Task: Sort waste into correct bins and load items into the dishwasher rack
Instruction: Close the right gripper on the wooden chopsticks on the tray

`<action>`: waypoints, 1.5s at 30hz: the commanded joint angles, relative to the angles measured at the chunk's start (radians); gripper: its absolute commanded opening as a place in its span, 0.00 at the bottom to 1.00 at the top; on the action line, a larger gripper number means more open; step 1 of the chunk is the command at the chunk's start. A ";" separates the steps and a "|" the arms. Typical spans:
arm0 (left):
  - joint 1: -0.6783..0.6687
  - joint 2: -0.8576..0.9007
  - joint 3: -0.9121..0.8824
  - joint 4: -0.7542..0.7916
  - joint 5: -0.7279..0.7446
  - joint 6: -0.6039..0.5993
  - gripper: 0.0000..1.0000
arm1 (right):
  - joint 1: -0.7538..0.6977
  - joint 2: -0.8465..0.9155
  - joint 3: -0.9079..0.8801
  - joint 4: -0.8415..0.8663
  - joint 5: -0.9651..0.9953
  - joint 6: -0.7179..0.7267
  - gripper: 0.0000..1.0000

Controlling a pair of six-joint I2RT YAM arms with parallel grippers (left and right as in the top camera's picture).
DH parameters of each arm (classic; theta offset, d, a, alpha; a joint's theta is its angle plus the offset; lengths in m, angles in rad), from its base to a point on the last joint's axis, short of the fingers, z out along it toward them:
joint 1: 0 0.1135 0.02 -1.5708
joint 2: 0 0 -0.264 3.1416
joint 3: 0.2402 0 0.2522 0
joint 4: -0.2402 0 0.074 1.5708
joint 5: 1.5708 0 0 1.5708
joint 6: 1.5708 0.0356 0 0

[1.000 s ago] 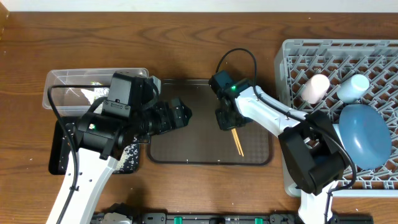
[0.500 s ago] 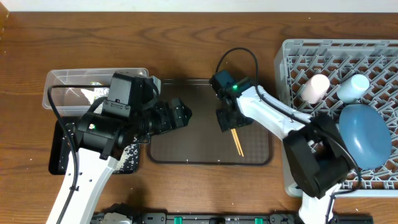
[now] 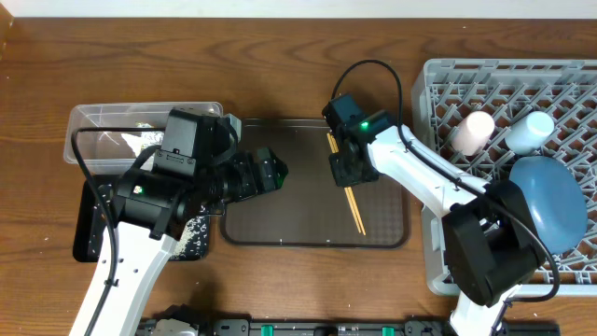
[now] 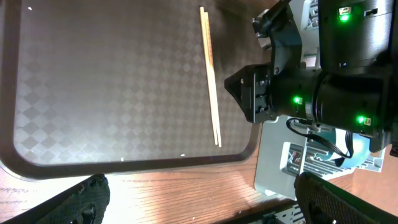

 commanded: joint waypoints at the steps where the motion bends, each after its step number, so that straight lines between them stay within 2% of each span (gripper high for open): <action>1: 0.004 0.000 0.012 -0.002 0.010 0.014 0.98 | -0.002 -0.013 0.012 0.003 0.020 0.003 0.18; 5: 0.004 0.000 0.012 -0.002 0.010 0.014 0.98 | 0.000 -0.013 0.011 0.006 0.020 0.003 0.28; 7: 0.004 0.000 0.012 -0.002 0.010 0.014 0.98 | 0.002 -0.013 0.011 0.009 0.020 0.003 0.30; 18: 0.004 0.000 0.012 -0.002 0.010 0.014 0.98 | 0.010 -0.013 -0.044 0.089 0.025 0.003 0.29; 31: 0.004 0.000 0.012 -0.002 0.010 0.014 0.98 | 0.009 -0.012 -0.056 0.106 0.024 0.004 0.24; 38: 0.004 0.000 0.012 -0.002 0.010 0.014 0.98 | 0.009 -0.012 -0.059 0.108 0.024 0.008 0.24; 45: 0.004 0.000 0.012 -0.002 0.010 0.014 0.98 | 0.016 -0.012 -0.117 0.177 0.010 0.012 0.29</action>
